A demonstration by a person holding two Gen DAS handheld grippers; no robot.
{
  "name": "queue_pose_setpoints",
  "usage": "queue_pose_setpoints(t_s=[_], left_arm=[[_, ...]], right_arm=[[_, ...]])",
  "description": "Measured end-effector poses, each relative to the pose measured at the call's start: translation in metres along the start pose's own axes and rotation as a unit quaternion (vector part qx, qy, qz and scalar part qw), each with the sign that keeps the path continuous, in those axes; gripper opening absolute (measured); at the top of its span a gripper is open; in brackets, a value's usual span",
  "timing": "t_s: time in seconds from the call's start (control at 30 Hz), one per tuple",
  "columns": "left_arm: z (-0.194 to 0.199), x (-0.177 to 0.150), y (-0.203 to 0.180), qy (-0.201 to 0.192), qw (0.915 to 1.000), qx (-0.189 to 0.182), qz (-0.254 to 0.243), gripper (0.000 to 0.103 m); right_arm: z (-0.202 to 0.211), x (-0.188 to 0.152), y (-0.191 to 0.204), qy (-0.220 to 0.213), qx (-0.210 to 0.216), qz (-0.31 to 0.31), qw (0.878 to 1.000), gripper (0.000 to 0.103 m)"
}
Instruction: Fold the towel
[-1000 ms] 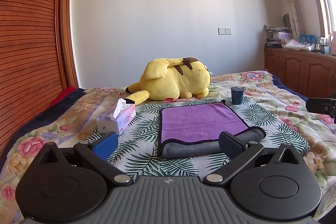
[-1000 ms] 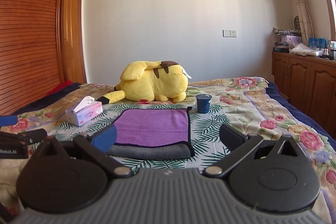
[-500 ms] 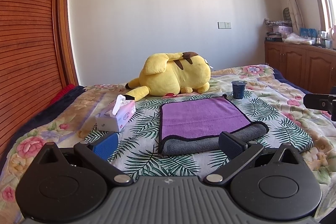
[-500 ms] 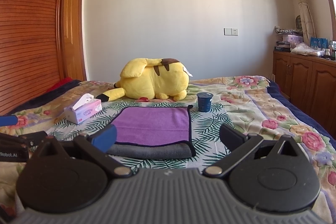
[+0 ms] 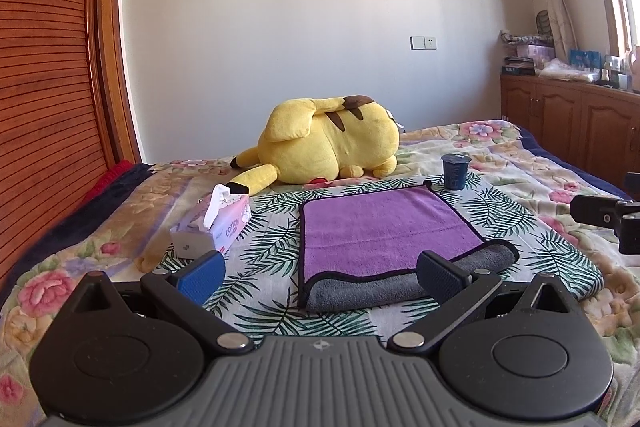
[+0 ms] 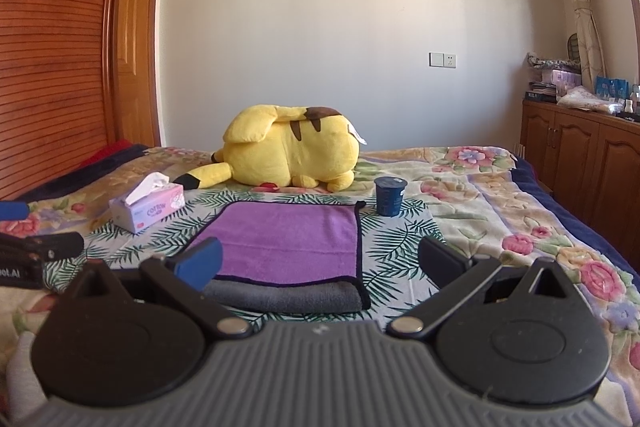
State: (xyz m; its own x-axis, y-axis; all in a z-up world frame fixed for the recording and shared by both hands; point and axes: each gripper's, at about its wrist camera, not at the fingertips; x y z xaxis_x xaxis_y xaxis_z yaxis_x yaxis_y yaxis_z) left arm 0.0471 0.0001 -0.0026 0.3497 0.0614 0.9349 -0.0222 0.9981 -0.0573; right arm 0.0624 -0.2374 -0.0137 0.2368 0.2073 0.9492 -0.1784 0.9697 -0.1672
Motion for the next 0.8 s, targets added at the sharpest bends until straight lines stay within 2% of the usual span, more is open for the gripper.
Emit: queue_pose_setpoints(t_s=[0.3,0.8], left_arm=[[-0.028,0.010,0.008,0.017,0.9998,0.000,0.006,0.087],[-0.072,0.008,0.011,0.054,0.9985,-0.010,-0.001,0.087]], right_arm=[[-0.026,0.000,-0.001,0.018,0.016,0.007,1.000,0.103],[-0.073,0.003,-0.005,0.050,0.034,0.026,0.998,0.103]])
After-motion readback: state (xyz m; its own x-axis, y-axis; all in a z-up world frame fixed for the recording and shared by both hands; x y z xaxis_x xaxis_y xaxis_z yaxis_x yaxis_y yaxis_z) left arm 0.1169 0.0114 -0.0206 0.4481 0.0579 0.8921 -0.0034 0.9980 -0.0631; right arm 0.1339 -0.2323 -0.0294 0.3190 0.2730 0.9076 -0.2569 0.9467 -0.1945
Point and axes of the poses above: each gripper's, at about its wrist camera, not at the fingertips, and z roughly against the way its jaws point, y to its left, x to its top, and after that the axes turned 11 degrees about z, right-handed
